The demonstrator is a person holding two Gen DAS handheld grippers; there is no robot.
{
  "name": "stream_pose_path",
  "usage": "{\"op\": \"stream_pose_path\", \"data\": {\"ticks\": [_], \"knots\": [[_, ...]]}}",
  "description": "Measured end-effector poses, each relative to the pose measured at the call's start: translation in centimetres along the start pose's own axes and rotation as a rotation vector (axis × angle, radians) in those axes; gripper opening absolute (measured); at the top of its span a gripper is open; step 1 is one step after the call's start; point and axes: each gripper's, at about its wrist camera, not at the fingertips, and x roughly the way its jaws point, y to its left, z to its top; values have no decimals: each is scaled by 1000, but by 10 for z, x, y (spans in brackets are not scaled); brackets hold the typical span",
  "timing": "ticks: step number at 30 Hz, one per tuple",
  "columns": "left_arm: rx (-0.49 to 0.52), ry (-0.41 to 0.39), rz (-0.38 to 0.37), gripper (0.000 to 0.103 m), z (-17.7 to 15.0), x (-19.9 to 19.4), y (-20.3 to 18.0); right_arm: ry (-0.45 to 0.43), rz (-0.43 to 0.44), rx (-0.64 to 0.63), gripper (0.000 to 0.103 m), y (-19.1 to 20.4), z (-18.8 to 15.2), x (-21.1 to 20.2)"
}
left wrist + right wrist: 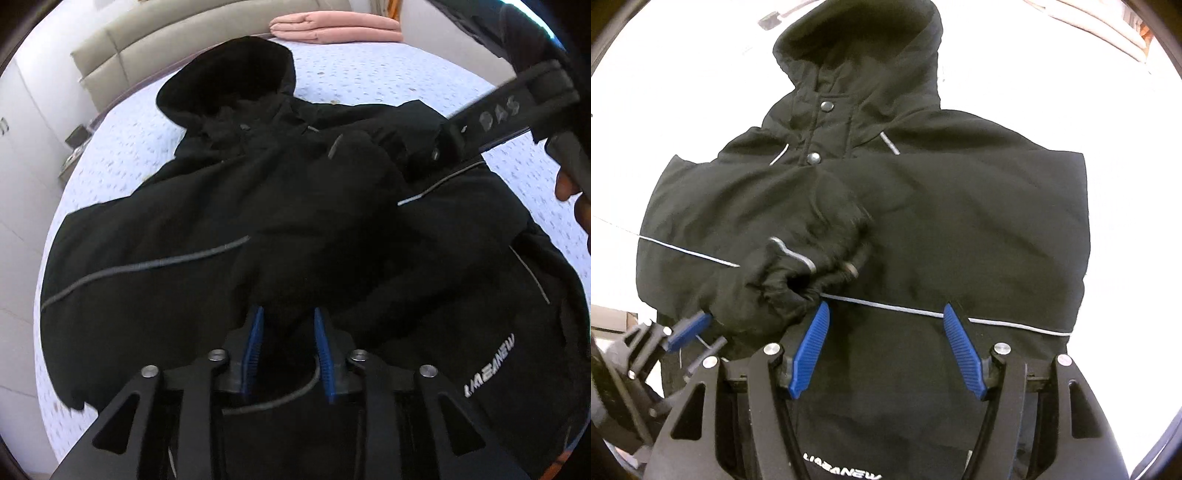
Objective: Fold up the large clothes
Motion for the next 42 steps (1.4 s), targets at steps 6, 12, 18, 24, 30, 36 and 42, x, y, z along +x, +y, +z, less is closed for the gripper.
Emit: {"op": "stream_pose_path", "data": {"ticks": [6,12,18,24,30,36,42], "knots": [[-98,-7,-4,54,-1,-30,19,-7,175,61,82,-3,3,-15],[-202,-9,45,54,-10,-39,45,35,381,259,86,-21,18,8],[-256,-16,92,54,-9,-40,61,115,433,296,74,-2,25,59],[-271,-56,186,54,5,-43,74,29,295,113,38,33,23,22],[-335,-60,166,54,35,-31,90,-118,72,30,37,11,10,-54],[-295,67,61,54,42,21,66,-58,-70,73,37,-41,-8,-40],[-323,129,47,55,27,61,61,28,-115,119,43,-63,-18,27]]}}
